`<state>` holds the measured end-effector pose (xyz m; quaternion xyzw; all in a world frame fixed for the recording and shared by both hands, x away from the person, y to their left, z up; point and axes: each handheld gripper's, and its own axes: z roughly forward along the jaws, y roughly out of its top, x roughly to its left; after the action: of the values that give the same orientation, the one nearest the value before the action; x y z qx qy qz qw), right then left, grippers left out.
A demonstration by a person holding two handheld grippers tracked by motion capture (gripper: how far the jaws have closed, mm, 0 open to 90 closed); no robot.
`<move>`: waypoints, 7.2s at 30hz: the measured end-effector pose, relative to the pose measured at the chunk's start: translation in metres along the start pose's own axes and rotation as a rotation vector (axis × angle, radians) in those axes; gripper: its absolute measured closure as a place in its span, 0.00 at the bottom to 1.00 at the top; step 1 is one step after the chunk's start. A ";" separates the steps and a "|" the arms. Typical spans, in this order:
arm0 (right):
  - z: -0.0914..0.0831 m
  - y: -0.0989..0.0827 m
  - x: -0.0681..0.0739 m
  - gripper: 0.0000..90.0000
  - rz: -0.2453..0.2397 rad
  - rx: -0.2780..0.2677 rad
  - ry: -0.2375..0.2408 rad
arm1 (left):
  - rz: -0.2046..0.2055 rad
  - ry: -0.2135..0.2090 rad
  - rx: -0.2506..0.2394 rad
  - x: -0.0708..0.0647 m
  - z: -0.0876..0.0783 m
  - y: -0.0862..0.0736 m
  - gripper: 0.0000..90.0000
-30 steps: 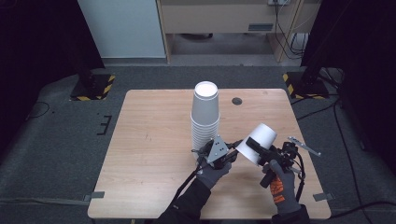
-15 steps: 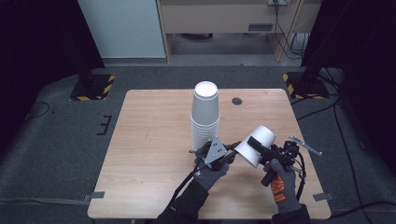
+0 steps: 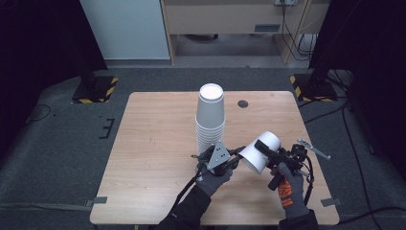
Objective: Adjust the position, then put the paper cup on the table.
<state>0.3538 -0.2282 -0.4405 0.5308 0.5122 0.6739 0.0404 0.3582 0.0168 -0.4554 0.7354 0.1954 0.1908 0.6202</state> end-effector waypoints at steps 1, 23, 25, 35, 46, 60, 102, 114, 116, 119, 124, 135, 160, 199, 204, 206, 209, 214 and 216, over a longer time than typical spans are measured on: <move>0.000 0.000 0.000 0.02 -0.004 -0.002 -0.004 | 0.000 -0.005 0.006 0.000 -0.001 0.000 0.94; -0.012 0.011 -0.017 0.09 -0.115 -0.064 -0.156 | -0.004 -0.030 0.037 0.011 -0.036 0.011 0.95; -0.012 0.012 -0.018 0.09 -0.139 -0.060 -0.170 | -0.006 -0.033 0.046 0.012 -0.041 0.011 0.95; -0.015 0.016 -0.025 0.09 -0.279 -0.023 -0.271 | -0.038 -0.040 0.071 0.023 -0.060 0.010 0.95; -0.018 0.016 -0.036 0.09 -0.374 0.029 -0.361 | -0.045 -0.048 0.106 0.027 -0.076 0.006 0.95; -0.020 0.010 -0.043 0.09 -0.454 0.101 -0.410 | -0.107 -0.004 0.137 0.044 -0.119 -0.010 0.95; -0.015 0.000 -0.044 0.09 -0.527 0.179 -0.442 | -0.225 0.182 0.280 0.072 -0.203 -0.038 0.94; -0.012 -0.003 -0.047 0.09 -0.546 0.203 -0.461 | -0.252 0.333 0.278 0.092 -0.228 -0.035 0.94; -0.012 -0.004 -0.047 0.09 -0.545 0.208 -0.462 | -0.265 0.361 0.265 0.096 -0.234 -0.034 0.94; -0.011 -0.005 -0.048 0.09 -0.554 0.221 -0.465 | -0.274 0.384 0.268 0.100 -0.240 -0.034 0.94; -0.011 -0.006 -0.047 0.09 -0.561 0.226 -0.481 | -0.293 0.409 0.285 0.106 -0.245 -0.035 0.94; -0.010 -0.007 -0.049 0.09 -0.572 0.245 -0.494 | -0.332 0.492 0.367 0.123 -0.254 -0.037 0.94; -0.010 -0.007 -0.050 0.09 -0.565 0.257 -0.497 | -0.375 0.577 0.612 0.162 -0.264 -0.018 0.95; -0.008 -0.009 -0.051 0.09 -0.569 0.273 -0.493 | -0.585 0.498 1.060 0.177 -0.238 -0.005 0.95; -0.008 -0.009 -0.051 0.09 -0.568 0.276 -0.492 | -0.627 0.513 1.089 0.178 -0.237 -0.004 0.95; -0.008 -0.009 -0.051 0.09 -0.567 0.275 -0.492 | -0.636 0.521 1.087 0.179 -0.235 -0.004 0.95; -0.008 -0.009 -0.051 0.09 -0.568 0.275 -0.491 | -0.633 0.523 1.067 0.180 -0.234 -0.004 0.91; -0.008 -0.009 -0.051 0.09 -0.564 0.275 -0.491 | -0.614 0.547 1.004 0.180 -0.233 -0.008 0.81; -0.008 -0.009 -0.051 0.09 -0.564 0.275 -0.490 | -0.612 0.551 0.992 0.180 -0.234 -0.008 0.77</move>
<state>0.3652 -0.2599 -0.4807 0.5151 0.6983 0.4150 0.2735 0.3887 0.3081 -0.4198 0.7699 0.6133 0.0740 0.1600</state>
